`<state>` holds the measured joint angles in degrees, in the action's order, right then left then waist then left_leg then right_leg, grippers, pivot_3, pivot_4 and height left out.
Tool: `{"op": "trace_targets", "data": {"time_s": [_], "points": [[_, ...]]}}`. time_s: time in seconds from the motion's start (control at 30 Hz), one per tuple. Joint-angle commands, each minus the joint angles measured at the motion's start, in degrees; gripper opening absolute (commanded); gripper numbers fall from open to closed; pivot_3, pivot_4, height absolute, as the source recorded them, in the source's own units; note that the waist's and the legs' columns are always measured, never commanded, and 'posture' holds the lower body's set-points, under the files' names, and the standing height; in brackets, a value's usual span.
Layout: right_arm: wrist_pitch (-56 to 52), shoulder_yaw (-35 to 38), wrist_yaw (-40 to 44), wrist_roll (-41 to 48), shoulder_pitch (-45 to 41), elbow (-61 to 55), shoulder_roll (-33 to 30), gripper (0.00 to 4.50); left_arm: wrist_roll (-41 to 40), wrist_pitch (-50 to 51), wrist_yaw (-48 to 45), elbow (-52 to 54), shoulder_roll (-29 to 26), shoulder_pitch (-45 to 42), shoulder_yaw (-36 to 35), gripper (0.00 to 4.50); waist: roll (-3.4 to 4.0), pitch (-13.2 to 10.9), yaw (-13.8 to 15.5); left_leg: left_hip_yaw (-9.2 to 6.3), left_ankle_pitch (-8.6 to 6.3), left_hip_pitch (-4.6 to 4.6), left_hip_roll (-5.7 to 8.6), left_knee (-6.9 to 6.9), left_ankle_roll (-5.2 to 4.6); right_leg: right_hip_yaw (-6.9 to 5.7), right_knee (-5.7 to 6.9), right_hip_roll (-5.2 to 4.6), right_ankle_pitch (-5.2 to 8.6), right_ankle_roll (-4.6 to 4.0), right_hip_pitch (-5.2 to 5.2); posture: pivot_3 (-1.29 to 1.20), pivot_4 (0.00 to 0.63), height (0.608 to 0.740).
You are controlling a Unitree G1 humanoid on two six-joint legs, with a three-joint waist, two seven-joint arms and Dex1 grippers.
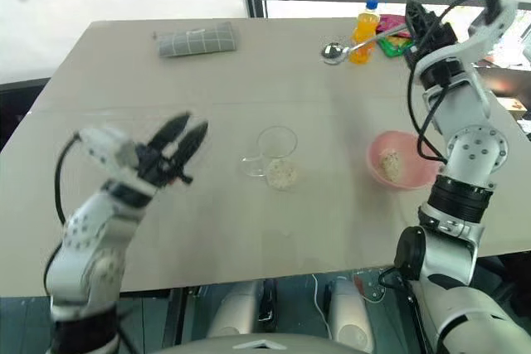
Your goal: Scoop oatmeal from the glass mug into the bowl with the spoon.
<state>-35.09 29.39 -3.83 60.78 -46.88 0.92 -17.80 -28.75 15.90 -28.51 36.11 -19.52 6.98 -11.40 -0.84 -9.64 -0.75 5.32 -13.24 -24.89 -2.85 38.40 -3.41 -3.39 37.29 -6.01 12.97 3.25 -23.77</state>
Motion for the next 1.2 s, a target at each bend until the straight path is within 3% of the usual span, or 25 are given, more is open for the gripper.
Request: {"op": "trace_targets", "data": {"time_s": [0.03, 0.17, 0.57, 1.2], "points": [[3.0, 1.9, -0.5, -0.9, -3.2, 0.4, -1.7, 0.00, 0.2, -1.7, 0.4, 4.3, 1.6, 3.8, 3.7, 1.79, 0.09, -0.1, 0.1, 0.02, -0.01, 0.00, 0.01, 0.01, -0.02, -0.04, 0.01, 0.03, 0.01, -0.01, 0.00, 0.00, 0.150, 0.718], [3.3, 2.0, -0.9, -1.5, -3.7, 0.7, -2.0, 0.00, 4.0, -5.5, -0.7, 1.4, 2.1, 7.1, 6.4, 1.79, 0.27, 0.0, -0.1, 0.01, -0.01, 0.13, 0.02, 0.02, -0.05, 0.03, 0.10, 0.08, 0.11, -0.20, 0.00, 0.00, 0.150, 0.718], [3.3, 2.5, -3.0, -0.5, -1.4, -3.3, -1.6, 0.00, 15.8, -14.9, -0.1, -7.3, 1.4, 4.6, 11.6, 1.79, 0.42, -0.1, 0.0, 0.18, -0.03, 0.02, -0.17, -0.02, -0.06, 0.11, 0.01, 0.09, 0.01, -0.02, -0.13, 0.00, 0.150, 0.718], [4.2, 2.0, -5.2, -0.2, 3.2, -8.4, 0.2, 0.00, 18.7, -15.9, 1.2, -18.4, 3.8, -6.3, 14.0, 1.79, 0.48, -0.1, 0.0, 0.22, -0.03, 0.02, -0.21, -0.05, -0.07, 0.12, 0.00, 0.11, 0.01, -0.01, -0.14, 0.00, 0.150, 0.718]]}}
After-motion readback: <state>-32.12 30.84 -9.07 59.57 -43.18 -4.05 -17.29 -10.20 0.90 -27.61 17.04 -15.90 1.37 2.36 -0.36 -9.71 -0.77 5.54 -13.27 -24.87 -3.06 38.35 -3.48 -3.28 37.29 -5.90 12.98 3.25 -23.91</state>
